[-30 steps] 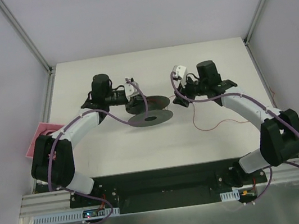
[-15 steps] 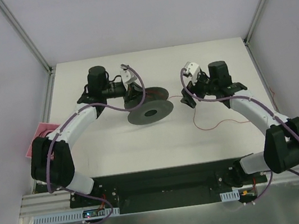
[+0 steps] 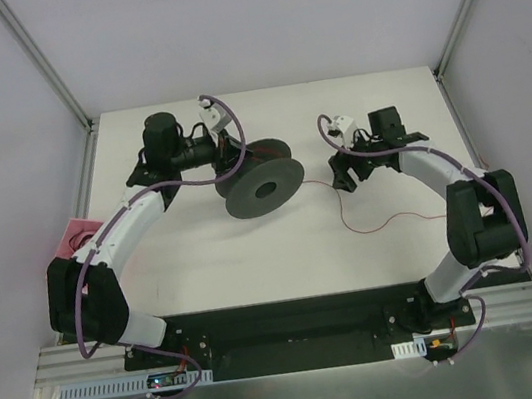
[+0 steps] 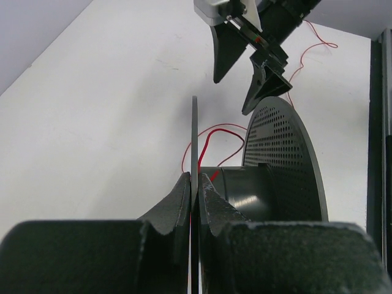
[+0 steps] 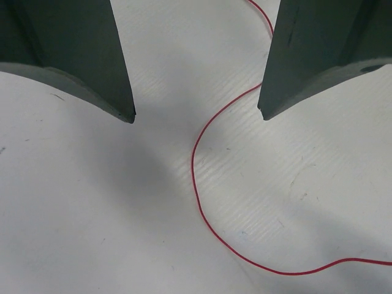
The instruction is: Wrap the cables
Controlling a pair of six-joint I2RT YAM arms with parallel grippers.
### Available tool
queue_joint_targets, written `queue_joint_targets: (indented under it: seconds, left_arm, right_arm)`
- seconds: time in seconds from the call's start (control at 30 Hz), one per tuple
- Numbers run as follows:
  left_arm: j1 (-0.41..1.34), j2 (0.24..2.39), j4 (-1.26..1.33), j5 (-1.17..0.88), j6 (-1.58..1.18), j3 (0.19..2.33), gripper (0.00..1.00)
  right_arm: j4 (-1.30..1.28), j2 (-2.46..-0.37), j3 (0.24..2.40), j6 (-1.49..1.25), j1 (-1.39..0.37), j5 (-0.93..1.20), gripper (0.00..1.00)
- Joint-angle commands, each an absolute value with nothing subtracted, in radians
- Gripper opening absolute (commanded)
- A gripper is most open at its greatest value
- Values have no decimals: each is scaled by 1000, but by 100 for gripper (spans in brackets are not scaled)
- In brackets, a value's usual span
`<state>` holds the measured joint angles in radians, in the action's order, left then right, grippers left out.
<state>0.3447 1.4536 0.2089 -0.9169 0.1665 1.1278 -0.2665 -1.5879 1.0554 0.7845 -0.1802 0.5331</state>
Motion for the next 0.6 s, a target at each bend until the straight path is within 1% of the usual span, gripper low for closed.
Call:
queue_joint_targets:
  seconds: [0.0, 0.07, 0.2, 0.33, 0.37, 0.57]
  left_arm:
    - [334, 1384, 281, -900, 91, 1175, 0]
    - [334, 1376, 294, -926, 75, 1187, 0]
    - [334, 1356, 336, -997, 57, 1236, 0]
    - [333, 1348, 327, -1060, 35, 1325, 0]
    - [333, 1348, 330, -1071, 22, 1348, 0]
    - [333, 1364, 333, -1069, -60, 1492, 0]
  right_arm:
    - [-311, -1627, 1108, 746, -202, 532, 84]
    - [-316, -1644, 1109, 727, -206, 555, 85]
    - [-308, -1648, 1111, 683, -201, 647, 92]
    - [-191, -1606, 1083, 666, -198, 750, 100]
    - [-148, -1594, 1071, 658, -198, 780, 97]
    - [87, -1583, 1051, 536, -219, 902, 96]
